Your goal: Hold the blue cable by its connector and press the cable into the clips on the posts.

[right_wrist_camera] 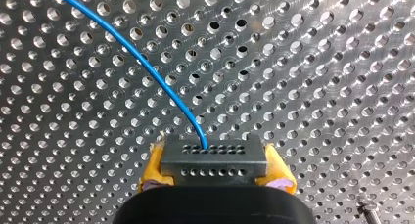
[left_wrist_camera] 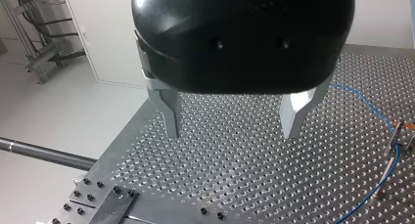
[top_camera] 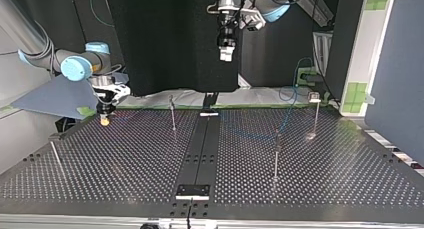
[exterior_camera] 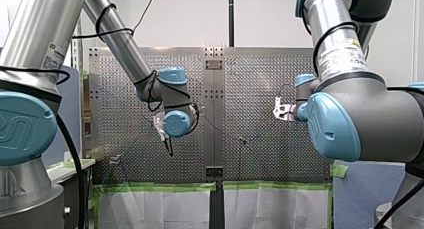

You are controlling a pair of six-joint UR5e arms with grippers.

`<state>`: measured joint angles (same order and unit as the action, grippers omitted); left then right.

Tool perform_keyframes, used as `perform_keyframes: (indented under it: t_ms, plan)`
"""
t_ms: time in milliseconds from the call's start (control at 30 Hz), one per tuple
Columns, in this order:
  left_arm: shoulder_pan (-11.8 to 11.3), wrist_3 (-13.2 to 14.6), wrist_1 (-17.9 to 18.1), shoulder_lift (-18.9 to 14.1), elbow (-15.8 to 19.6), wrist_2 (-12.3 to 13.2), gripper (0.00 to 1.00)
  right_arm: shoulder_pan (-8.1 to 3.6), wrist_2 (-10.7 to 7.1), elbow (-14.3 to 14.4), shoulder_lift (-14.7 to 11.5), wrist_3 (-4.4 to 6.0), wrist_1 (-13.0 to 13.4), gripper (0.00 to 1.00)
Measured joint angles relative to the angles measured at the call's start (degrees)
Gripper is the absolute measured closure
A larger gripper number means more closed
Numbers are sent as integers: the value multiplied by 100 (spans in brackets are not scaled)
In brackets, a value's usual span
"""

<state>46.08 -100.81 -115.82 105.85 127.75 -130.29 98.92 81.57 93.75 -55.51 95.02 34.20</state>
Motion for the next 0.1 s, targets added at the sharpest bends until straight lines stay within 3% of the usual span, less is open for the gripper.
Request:
perform_keyframes:
  t_ms: [100]
  plan:
    - [0,0,0,0,0,0,0,0,0,0,0,0,0,100]
